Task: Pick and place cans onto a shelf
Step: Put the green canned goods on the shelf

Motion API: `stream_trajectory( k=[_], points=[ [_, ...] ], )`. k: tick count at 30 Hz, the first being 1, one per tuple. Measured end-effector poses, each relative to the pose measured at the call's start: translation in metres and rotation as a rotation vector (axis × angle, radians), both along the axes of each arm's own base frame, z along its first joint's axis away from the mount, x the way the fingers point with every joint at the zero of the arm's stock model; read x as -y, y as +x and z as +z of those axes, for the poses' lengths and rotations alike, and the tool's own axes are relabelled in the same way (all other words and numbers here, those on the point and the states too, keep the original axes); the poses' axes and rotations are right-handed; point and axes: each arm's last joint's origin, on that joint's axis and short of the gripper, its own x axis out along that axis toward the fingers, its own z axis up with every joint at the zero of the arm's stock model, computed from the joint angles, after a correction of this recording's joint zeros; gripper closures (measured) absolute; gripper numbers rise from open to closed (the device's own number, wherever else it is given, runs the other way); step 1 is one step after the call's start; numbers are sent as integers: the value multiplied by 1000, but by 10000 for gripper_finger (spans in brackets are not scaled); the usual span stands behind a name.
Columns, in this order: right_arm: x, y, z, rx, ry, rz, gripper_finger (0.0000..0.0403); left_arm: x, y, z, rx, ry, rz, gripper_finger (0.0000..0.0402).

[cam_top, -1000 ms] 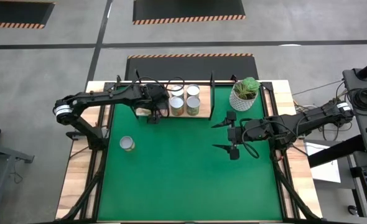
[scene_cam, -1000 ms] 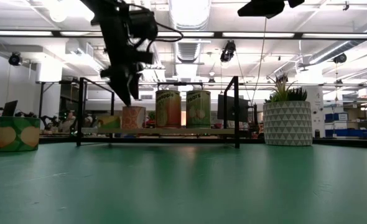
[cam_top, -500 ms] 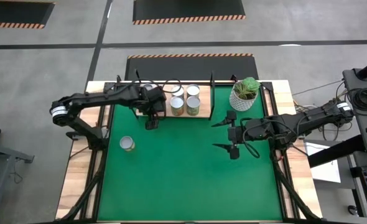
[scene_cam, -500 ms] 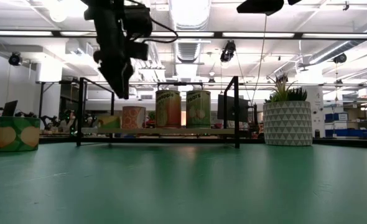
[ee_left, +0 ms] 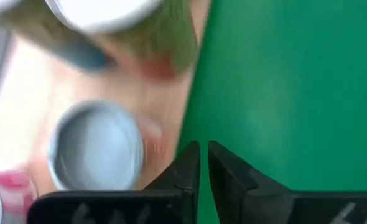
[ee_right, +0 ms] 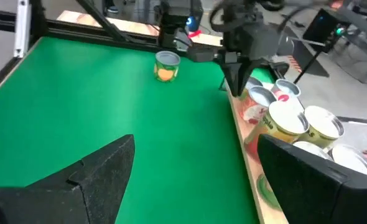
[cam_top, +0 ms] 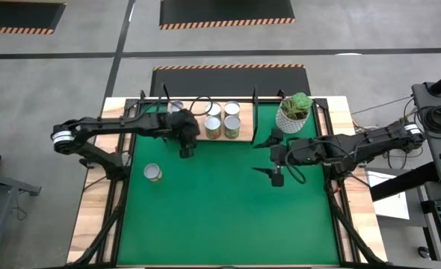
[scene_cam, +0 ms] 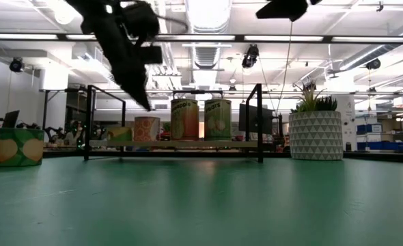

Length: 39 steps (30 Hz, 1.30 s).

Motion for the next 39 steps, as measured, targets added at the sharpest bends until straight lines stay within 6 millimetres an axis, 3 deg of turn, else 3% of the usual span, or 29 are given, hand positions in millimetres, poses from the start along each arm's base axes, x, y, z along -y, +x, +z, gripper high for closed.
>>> stream_trajectory(
  k=[6,11,15,20,25,29,35,39],
  points=[
    [23,34,19,-58,-58,-86,78,10,-8,8,292,58,97,384],
    [69,72,49,-175,-99,-158,78,15,-25,10,332,64,165,400],
    [106,107,63,-225,-65,-105,78,19,-38,-6,312,52,186,401],
    [139,151,64,-261,-72,-99,79,24,-54,-34,302,45,192,401],
    [161,188,57,-296,-93,-107,88,26,-61,-42,390,67,184,401],
    [172,211,46,-343,-128,-85,168,26,-61,-42,467,92,172,401],
    [191,228,25,-366,-204,-58,360,25,-59,-46,484,81,187,402],
    [203,234,10,-385,-187,-78,383,25,-56,-52,472,49,221,402]
  ],
)
